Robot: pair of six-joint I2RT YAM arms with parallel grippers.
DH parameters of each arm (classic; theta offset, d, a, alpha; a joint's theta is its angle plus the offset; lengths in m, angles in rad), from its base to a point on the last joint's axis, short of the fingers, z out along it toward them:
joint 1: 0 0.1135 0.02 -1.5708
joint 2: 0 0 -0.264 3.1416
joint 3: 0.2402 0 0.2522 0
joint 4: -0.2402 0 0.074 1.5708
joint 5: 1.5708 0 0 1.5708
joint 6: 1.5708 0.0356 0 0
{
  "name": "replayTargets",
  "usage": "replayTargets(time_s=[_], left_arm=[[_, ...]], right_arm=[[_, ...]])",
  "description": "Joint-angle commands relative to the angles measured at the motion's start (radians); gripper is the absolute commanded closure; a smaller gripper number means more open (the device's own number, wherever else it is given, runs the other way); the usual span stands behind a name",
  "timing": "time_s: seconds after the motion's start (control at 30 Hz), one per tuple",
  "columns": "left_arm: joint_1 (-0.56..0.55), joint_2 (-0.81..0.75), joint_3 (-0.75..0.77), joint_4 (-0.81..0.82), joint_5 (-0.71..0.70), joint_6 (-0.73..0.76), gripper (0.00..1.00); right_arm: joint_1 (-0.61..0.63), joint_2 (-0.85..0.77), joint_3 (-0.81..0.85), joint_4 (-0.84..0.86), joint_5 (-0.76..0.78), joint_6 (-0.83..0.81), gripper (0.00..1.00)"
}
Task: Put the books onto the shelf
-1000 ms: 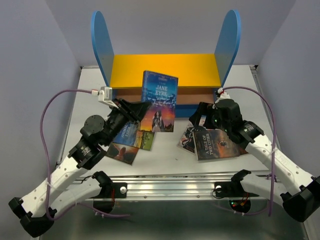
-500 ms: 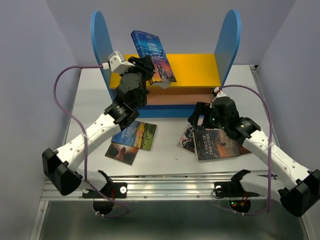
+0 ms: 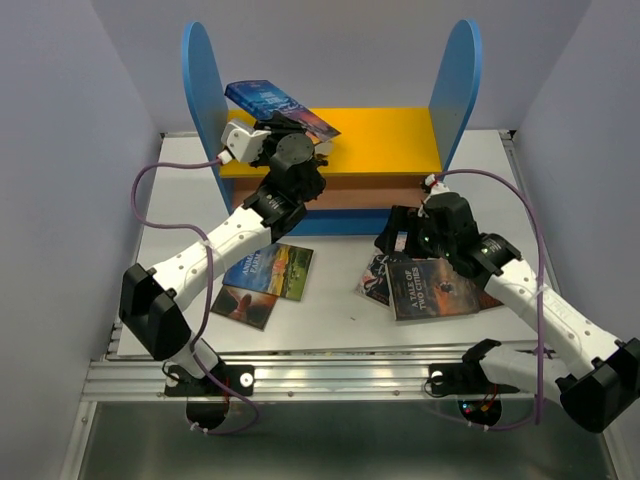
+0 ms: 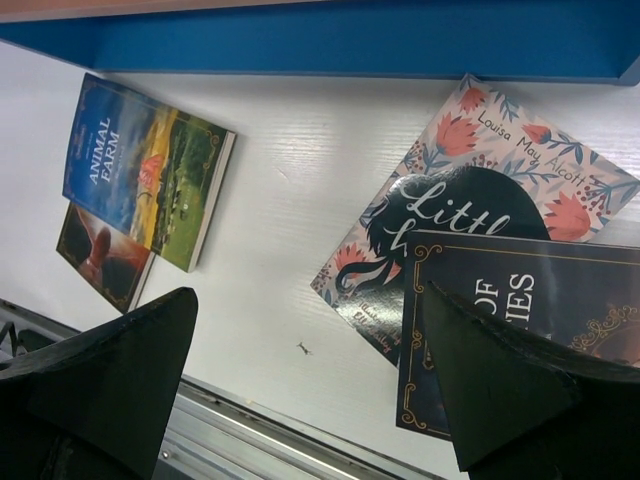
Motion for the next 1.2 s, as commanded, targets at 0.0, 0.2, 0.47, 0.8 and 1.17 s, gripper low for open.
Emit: replayTargets(time_s=[0.0, 0.2, 0.47, 0.8, 1.17], left_arm=[[-0.013, -0.081, -0.024, 0.164, -0.173, -0.153, 1.0], [-0.027, -0.092, -0.093, 0.129, -0.215, -0.195, 1.0], [-0.001, 0.007, 0.155, -0.728, -0.055, -1.001, 1.0], [0.019, 0.078, 0.256, -1.145, 0.079, -1.335, 1.0], [0.0, 0.175, 0.392, -1.535, 0.148, -1.74, 1.0]], right_arm=[[-0.002, 0.012, 0.033, 0.003, -0.016, -0.024, 0.0], [-0.011, 0.028, 0.033, 0.001, -0.068, -0.023, 0.0], [-0.011, 0.058, 0.027, 0.001, -0.099, -0.007, 0.0], [-0.021, 0.019, 0.013, 0.0, -0.108, -0.003, 0.0], [-0.021, 0.048, 0.007, 0.0, -0.148, -0.001, 0.0]])
